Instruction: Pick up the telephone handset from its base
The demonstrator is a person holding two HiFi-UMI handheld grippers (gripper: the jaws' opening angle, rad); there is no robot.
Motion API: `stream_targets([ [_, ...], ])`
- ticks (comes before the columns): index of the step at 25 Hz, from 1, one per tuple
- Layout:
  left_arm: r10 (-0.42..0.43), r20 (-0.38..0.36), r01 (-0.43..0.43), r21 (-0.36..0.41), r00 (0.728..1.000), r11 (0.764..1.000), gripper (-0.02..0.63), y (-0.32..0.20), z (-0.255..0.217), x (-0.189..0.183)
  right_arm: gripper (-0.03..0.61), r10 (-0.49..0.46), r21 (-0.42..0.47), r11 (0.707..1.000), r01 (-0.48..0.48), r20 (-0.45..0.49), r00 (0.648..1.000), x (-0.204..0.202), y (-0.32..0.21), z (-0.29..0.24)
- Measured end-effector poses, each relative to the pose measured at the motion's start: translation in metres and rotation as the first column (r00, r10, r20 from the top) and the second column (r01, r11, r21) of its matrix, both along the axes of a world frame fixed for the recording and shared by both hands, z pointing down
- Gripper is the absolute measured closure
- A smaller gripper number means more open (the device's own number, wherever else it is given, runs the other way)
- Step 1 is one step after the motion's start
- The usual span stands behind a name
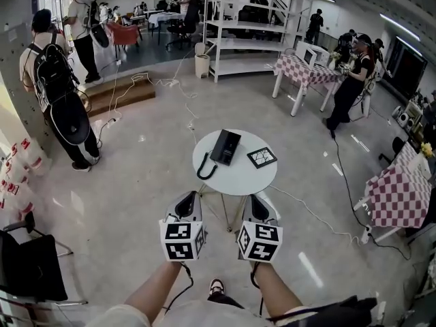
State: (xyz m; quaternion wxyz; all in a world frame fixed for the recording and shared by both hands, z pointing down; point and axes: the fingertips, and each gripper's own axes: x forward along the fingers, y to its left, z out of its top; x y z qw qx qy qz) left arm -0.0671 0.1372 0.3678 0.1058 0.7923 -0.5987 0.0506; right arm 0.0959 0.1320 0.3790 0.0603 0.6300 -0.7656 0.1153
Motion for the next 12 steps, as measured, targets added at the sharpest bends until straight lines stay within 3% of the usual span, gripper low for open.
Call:
stream_targets([
  [12, -0.031, -0.004, 0.031, 0.007, 1.000, 0.999, 0.611, -0.046, -0.001, -0.001, 0.558, -0.014, 0.031, 0.999, 0.015, -0.008, 1.000, 0.006, -0.048, -0.010],
])
